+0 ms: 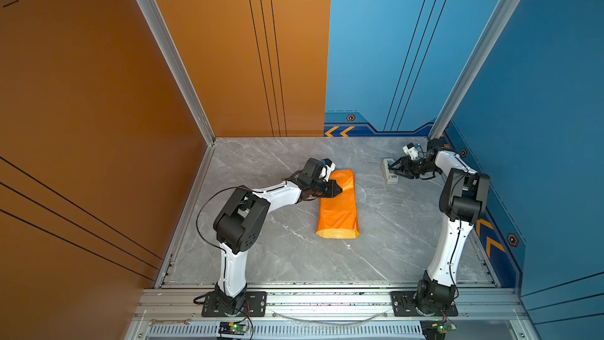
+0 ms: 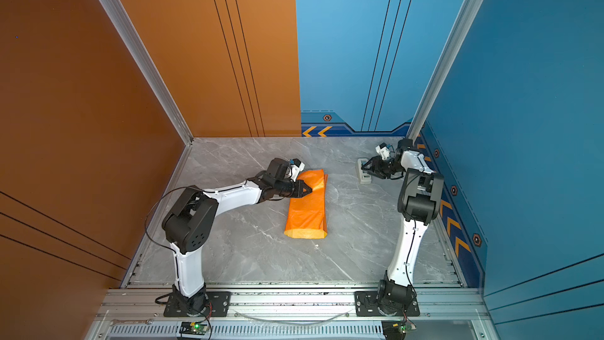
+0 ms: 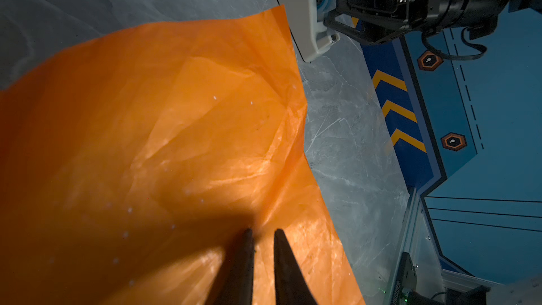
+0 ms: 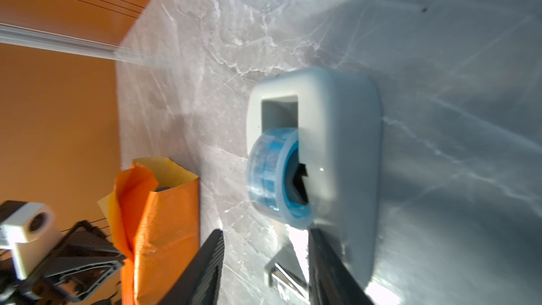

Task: Wrap a gift box in wrapping paper
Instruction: Tear off the tape with the cutter.

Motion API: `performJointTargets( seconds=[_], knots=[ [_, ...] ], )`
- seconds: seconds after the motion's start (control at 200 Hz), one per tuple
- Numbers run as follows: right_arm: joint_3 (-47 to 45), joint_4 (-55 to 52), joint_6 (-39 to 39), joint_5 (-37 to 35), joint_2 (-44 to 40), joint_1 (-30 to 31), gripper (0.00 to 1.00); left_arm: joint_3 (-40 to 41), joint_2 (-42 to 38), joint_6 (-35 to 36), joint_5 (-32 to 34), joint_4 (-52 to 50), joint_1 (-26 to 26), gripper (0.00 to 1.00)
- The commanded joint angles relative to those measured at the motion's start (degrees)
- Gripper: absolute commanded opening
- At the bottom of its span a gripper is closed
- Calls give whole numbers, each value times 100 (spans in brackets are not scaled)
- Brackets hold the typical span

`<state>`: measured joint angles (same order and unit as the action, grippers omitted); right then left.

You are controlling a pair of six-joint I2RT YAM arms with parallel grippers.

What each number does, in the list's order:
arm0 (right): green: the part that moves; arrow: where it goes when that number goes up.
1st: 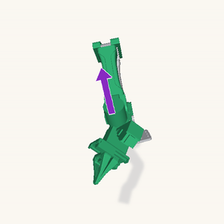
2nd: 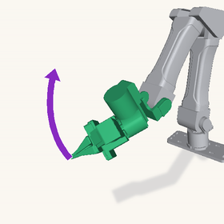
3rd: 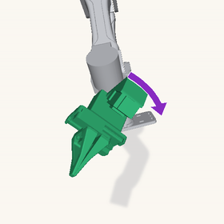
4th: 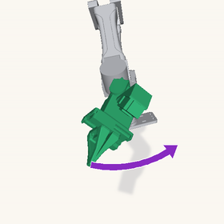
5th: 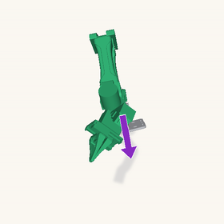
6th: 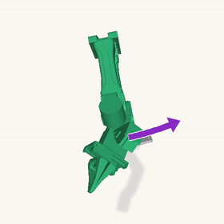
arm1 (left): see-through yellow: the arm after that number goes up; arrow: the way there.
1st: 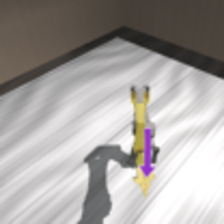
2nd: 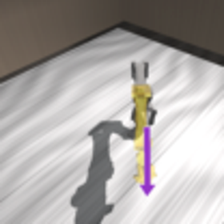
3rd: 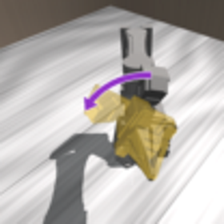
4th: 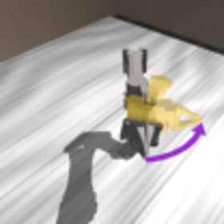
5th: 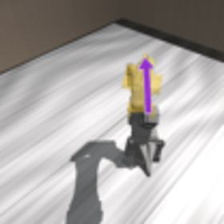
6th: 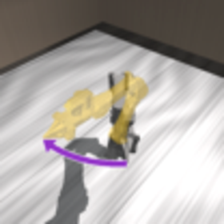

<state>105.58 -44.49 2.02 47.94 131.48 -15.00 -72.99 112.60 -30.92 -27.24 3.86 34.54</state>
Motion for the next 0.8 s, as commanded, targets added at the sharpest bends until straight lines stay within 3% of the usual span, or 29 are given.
performJointTargets(
  seconds=[0.0, 0.531, 0.791],
  knots=[
    [397, -642, 317, -486, 380, 52, 50, 159, 307, 32, 405, -911, -14, 17],
    [917, -1599, 500, -1304, 713, 226, 48, 128, 352, 54, 402, -923, -27, 17],
    [1386, -1928, 571, -577, 1198, 202, 45, 108, 350, 78, 412, -940, -35, 17]
  ],
)
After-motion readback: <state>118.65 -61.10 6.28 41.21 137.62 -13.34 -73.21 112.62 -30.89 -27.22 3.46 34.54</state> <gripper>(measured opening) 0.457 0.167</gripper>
